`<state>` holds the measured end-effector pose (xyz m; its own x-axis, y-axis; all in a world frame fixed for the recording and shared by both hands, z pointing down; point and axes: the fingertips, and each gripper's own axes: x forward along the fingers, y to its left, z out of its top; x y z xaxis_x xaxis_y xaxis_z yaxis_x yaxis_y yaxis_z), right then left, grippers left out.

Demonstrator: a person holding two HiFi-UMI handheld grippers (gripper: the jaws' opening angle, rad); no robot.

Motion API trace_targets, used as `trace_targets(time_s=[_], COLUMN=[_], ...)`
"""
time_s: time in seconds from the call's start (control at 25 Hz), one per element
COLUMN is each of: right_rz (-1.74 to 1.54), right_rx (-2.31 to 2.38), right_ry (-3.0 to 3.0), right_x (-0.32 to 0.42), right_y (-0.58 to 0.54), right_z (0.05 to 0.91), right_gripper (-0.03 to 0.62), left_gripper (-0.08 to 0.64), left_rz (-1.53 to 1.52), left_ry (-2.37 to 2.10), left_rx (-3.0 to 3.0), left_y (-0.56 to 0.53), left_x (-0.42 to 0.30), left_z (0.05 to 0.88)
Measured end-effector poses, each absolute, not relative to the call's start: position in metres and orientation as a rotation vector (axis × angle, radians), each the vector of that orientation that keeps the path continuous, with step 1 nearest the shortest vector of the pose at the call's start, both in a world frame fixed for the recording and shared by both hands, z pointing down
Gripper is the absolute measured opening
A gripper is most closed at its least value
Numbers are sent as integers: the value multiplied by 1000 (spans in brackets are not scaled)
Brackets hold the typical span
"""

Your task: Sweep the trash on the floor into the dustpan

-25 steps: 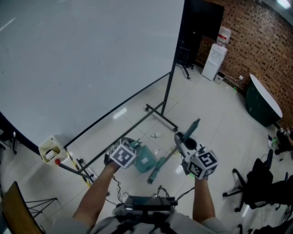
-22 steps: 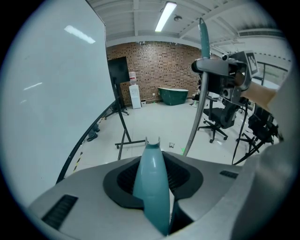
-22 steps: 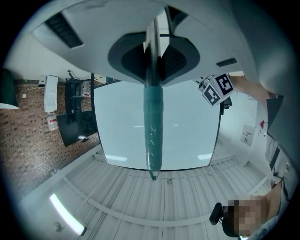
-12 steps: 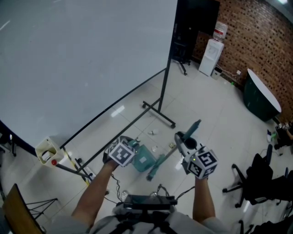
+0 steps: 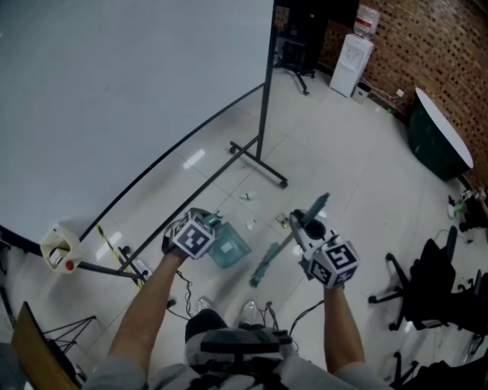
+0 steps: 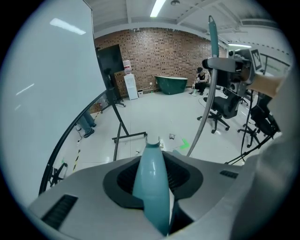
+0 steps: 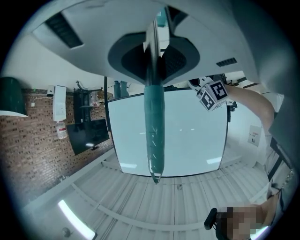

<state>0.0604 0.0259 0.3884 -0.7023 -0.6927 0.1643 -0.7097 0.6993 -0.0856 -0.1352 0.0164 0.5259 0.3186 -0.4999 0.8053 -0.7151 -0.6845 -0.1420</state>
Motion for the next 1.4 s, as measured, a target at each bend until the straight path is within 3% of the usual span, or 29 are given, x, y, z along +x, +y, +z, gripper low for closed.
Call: trace_targets(time_s=[0.76,1.16,1.4], right_rz=[290,319,530], right_rx=[1063,924,943], right_ry=[-2413,-2457,-2486], right_x=[49,43,32], right_y=[-86,-148,-168], right_z=[512,578,638], right_gripper=[48,44,45], left_gripper=[112,112,112], left_rz=[1439,1505,1461], left_ry=[-774,-736,-764], left_rx=[2358,2314,2348], left_y=[-90,-125,-137], left_x=[-144,-127,-114], left_z=[632,643,642])
